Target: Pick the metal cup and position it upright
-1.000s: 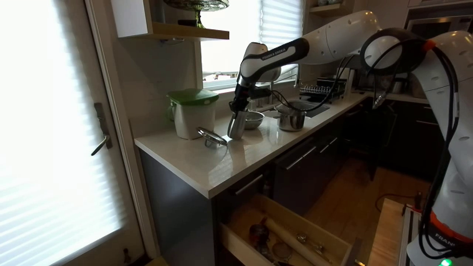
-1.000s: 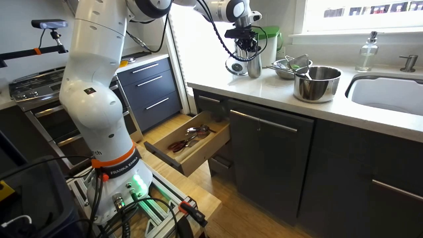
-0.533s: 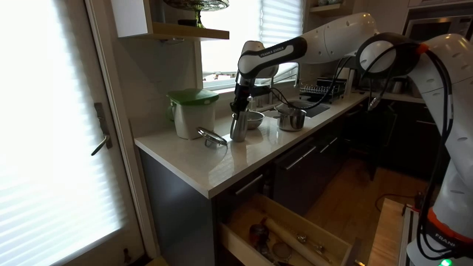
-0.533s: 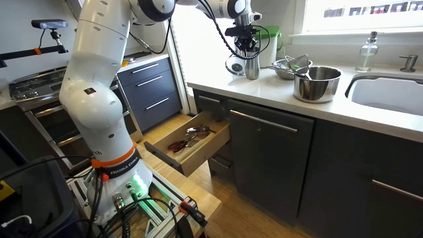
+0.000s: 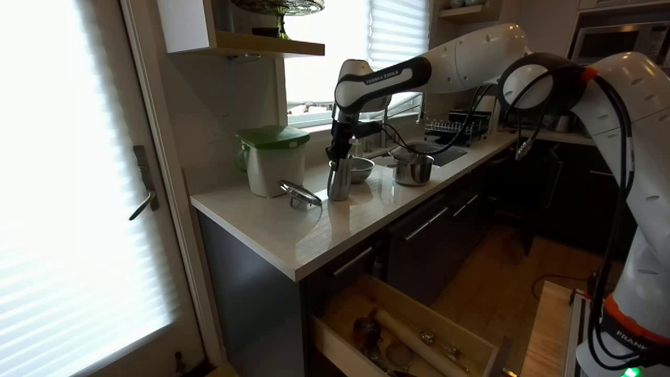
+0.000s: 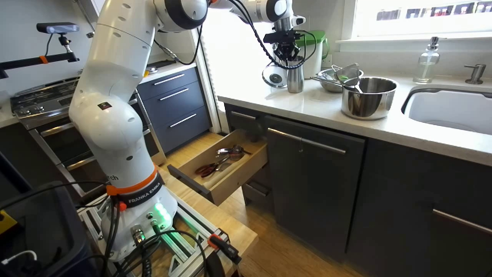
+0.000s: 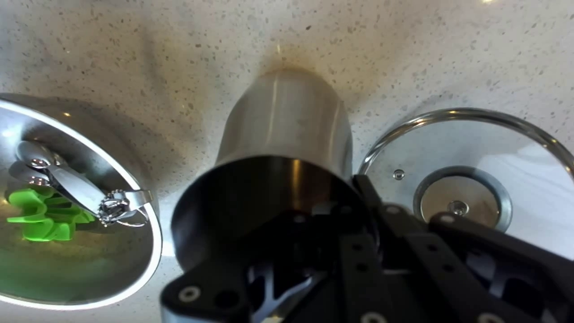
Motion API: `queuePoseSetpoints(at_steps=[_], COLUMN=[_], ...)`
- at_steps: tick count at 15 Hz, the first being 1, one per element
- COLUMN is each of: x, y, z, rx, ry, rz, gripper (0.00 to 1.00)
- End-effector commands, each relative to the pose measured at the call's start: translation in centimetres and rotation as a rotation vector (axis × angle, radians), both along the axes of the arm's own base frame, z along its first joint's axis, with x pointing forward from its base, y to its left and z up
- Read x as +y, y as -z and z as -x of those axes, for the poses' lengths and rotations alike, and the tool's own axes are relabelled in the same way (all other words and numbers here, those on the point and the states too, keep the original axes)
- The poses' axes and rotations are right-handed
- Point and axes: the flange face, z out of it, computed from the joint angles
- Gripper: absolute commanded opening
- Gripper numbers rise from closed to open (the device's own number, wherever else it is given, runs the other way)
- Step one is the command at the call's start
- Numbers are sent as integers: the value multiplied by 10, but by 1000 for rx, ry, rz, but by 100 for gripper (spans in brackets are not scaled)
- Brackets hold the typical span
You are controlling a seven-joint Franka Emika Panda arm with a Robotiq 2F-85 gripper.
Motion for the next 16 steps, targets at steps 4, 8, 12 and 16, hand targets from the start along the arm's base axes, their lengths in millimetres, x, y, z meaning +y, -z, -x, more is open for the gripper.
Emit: queuePoseSetpoints(at_steps=[4, 8, 12, 16], x=[2, 0, -8, 1], y=[-2, -27, -83, -154], z=[-4, 1, 17, 55], rx=[22, 8, -81, -233], ry=[-10, -4, 3, -130], rz=[35, 41, 12, -146], gripper=[37, 67, 96, 100])
